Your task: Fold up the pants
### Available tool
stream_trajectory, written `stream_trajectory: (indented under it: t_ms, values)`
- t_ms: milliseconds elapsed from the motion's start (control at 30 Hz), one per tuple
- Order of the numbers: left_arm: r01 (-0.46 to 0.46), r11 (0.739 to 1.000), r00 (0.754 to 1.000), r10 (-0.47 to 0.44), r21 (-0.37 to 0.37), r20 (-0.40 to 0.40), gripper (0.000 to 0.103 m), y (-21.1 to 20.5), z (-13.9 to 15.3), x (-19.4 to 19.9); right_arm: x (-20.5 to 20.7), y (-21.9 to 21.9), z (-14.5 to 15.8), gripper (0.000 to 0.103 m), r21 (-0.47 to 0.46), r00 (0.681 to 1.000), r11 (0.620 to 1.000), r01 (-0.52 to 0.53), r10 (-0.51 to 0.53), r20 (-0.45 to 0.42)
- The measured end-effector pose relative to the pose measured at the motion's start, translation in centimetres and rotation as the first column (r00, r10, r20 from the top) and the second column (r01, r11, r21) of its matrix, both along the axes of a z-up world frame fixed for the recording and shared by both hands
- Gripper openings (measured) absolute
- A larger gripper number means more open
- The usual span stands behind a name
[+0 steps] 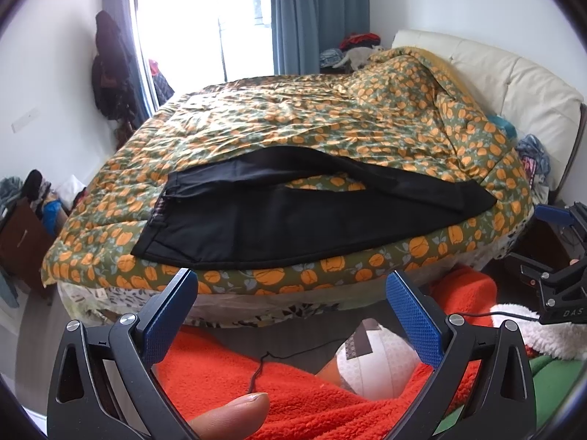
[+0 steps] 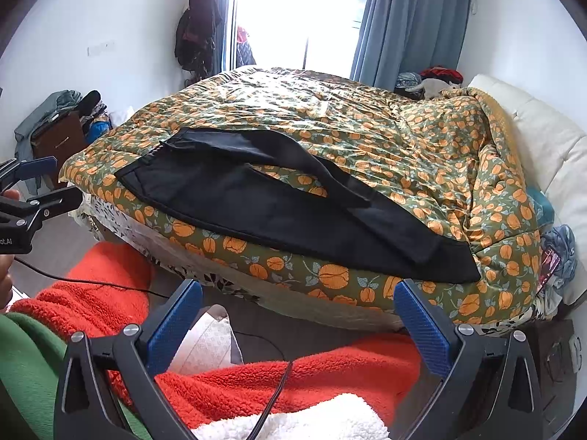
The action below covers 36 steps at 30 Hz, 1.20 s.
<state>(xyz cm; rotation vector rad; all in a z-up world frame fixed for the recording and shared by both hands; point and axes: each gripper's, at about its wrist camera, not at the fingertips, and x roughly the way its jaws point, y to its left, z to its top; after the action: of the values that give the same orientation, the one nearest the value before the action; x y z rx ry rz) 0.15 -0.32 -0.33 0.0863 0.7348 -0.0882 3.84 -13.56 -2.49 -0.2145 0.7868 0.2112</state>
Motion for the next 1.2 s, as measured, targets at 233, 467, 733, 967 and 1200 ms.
stream_trajectory:
  t_ms: [233,467,733,967,1200]
  values:
    - [0.007,1.0,1.0,-0.007,0.006,0.003,0.102,-0.06,-0.01,-0.1,0.03,-0.06,-0.06,0.103,0.002,1.0,1.0,0.001,-0.001,-0.001]
    - [0.007,1.0,1.0,-0.007,0.005,0.004,0.102,-0.1,-0.04,-0.16,0.1,-0.09,-0.08,0.103,0.002,1.0,1.0,0.0,0.0,-0.003]
    - [0.007,1.0,1.0,-0.007,0.005,-0.001,0.102,-0.11,-0.08,-0.04,0.11,-0.07,-0.23,0.103,0.003,1.0,1.0,-0.001,0.001,-0.007]
    - [0.007,1.0,1.0,-0.007,0.006,0.0,0.102,-0.13,-0.06,-0.02,0.22,-0.13,-0.48,0.103,0.004,1.0,1.0,0.0,0.0,-0.012]
    - [0.006,1.0,1.0,-0.006,0.005,-0.002,0.102,-0.03,-0.15,0.04,0.24,-0.15,-0.48,0.103,0.005,1.0,1.0,0.001,-0.001,-0.012]
